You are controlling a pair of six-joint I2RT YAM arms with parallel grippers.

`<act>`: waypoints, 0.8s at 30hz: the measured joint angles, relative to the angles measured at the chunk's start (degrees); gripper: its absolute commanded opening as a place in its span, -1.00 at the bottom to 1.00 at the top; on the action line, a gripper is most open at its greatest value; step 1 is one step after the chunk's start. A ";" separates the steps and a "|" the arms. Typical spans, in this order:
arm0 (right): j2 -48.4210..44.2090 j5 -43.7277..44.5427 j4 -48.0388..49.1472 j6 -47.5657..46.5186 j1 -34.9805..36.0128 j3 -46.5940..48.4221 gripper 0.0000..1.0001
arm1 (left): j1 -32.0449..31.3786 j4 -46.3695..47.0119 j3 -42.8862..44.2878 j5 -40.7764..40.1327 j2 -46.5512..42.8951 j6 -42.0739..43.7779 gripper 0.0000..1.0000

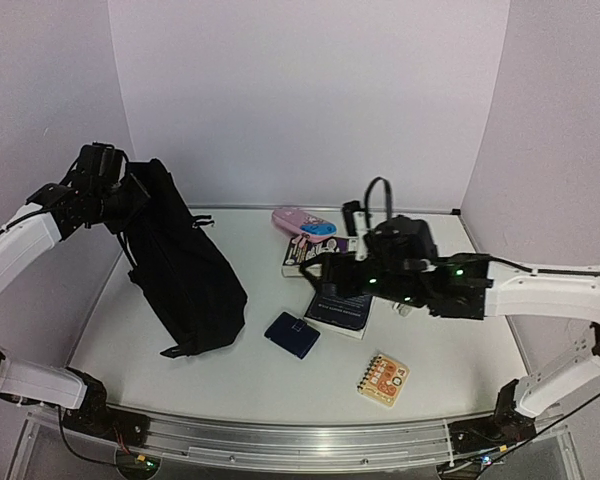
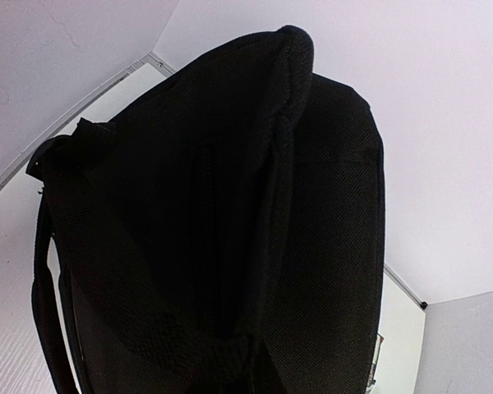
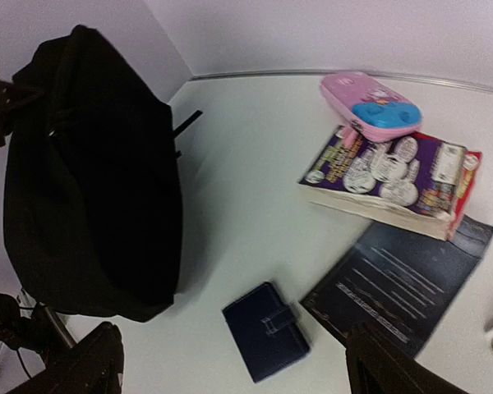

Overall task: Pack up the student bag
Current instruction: Adjust the student bag at the center of the board.

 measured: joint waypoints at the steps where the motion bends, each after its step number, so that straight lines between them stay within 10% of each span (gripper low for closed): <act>1: 3.84 1.90 1.04 -0.53 3.29 3.20 0.65 | 0.11 -0.11 -0.05 -0.20 0.00 -0.02 -1.00; 8: 26.15 11.86 4.18 -5.49 19.24 24.87 0.53 | 1.20 -0.12 -1.01 -0.35 0.00 0.01 -1.00; 17: 38.24 18.04 4.39 -11.30 21.33 37.06 0.40 | 1.69 -0.42 -1.78 -0.18 -0.59 0.18 -1.00; 24: 49.81 26.46 3.55 -15.70 20.82 48.04 -0.64 | 1.80 -0.60 -2.14 -0.17 -0.98 0.23 -1.00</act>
